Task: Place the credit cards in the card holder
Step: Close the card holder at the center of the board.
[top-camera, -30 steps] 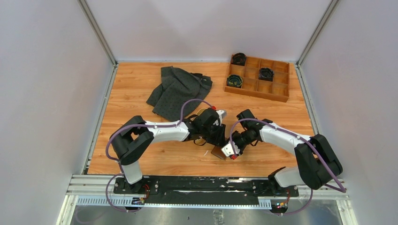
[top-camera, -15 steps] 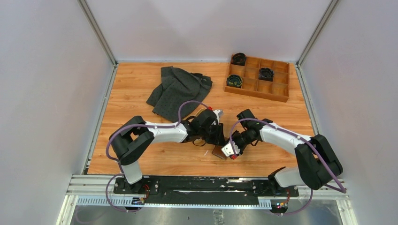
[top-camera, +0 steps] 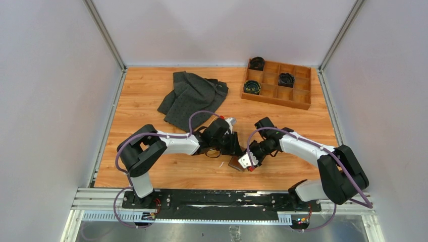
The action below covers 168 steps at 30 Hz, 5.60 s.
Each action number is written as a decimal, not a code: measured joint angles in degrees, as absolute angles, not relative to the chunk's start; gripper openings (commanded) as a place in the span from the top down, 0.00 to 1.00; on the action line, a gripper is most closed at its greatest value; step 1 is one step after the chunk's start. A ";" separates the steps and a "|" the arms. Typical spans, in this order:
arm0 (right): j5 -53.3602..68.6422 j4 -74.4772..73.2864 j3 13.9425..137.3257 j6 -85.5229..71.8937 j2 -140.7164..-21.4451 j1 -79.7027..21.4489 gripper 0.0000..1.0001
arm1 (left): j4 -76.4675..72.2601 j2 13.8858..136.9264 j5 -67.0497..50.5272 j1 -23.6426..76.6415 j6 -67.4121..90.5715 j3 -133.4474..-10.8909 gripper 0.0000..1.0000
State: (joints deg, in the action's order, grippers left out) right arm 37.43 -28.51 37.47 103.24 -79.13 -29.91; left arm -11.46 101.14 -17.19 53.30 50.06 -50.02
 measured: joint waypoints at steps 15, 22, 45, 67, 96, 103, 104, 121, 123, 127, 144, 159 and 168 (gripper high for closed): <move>36.99 -28.77 37.60 103.24 -79.02 -29.91 0.80 | -19.40 101.65 -18.44 52.14 55.53 -46.04 0.76; 36.93 -28.82 37.60 103.24 -79.02 -29.91 0.80 | -21.19 102.61 -18.92 51.57 56.38 -45.78 0.81; 36.77 -28.97 37.69 103.07 -79.00 -29.95 0.73 | -23.62 103.07 -19.11 51.22 56.25 -44.49 0.94; 35.68 -38.22 38.02 100.16 -74.70 -26.81 0.35 | -31.33 105.51 -19.09 52.12 56.90 -42.63 0.97; 49.39 -38.09 42.65 92.05 -77.54 -23.57 0.70 | -32.23 106.21 -19.97 51.92 56.84 -42.74 0.97; 47.79 -34.44 41.74 91.09 -79.88 -25.26 0.72 | -32.29 106.26 -20.05 51.92 56.82 -42.74 0.97; 47.64 -34.17 41.67 91.09 -79.88 -25.43 0.72 | -32.29 106.26 -20.08 51.92 56.82 -42.74 0.97; 45.32 -28.47 37.60 89.60 -76.42 -27.42 0.88 | -32.40 106.34 -20.32 51.86 56.82 -42.74 0.96; 45.19 -27.49 37.06 89.23 -75.99 -27.44 0.94 | -32.40 106.34 -20.32 51.86 56.82 -42.74 0.93; 44.71 -25.67 35.86 88.31 -74.81 -27.64 1.00 | -32.40 106.34 -20.29 51.77 56.69 -42.74 0.88; 44.53 -23.92 35.00 88.05 -73.95 -28.34 1.00 | -29.89 101.89 -18.02 51.94 55.75 -40.93 0.67; 44.56 -23.99 35.07 88.03 -73.95 -28.40 1.00 | -22.55 95.55 -14.94 52.21 54.22 -34.33 0.77; 44.49 -24.77 35.09 88.03 -73.32 -28.45 1.00 | -20.38 92.62 -12.82 52.90 53.84 -34.02 0.70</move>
